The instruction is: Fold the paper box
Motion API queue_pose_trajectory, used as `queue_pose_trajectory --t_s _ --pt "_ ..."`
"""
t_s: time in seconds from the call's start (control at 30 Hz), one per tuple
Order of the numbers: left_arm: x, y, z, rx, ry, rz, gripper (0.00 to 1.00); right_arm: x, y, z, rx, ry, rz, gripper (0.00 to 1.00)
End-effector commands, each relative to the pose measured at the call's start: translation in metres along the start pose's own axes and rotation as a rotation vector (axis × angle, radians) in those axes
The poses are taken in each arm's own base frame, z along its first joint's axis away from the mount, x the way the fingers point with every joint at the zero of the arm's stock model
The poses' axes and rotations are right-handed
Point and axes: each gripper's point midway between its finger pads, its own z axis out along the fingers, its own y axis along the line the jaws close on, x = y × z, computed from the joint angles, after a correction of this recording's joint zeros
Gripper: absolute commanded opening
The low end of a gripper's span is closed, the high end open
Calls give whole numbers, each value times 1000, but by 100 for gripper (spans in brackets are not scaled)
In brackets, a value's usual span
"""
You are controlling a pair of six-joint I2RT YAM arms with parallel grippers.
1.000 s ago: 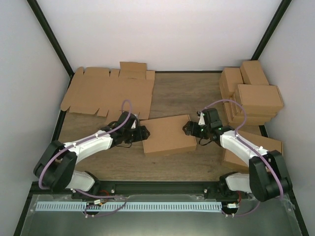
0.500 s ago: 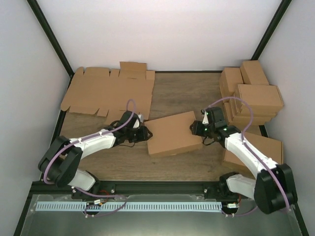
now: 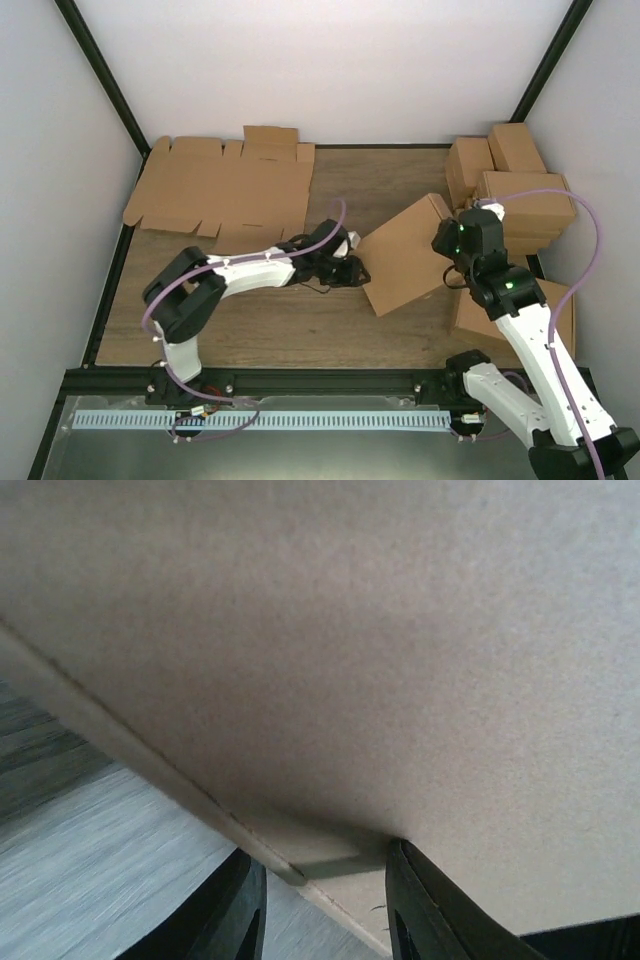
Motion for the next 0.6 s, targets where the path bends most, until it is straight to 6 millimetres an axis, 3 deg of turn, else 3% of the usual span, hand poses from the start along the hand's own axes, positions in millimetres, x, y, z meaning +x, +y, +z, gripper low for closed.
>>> queue_pose_trajectory --t_s 0.0,0.13,0.23,0.3,0.4,0.53,0.57 --pt "-24 -133 -10 397 -67 240 34 43 -33 -2 184 154 149 47" --pt "-26 -144 -3 417 -56 259 34 56 -84 -23 447 135 256 45" --pt "-28 -155 2 452 -39 275 34 53 -110 -44 558 46 347 47" --pt "-28 -167 6 482 -30 295 34 40 -116 -54 553 -45 376 47" --pt "-27 -189 14 527 -18 333 34 16 -110 -56 493 -151 333 57" --pt "-24 -214 28 588 8 341 34 6 -126 -58 620 -204 353 59" --pt "-22 -218 33 601 12 340 34 1 -131 -61 661 -227 345 64"
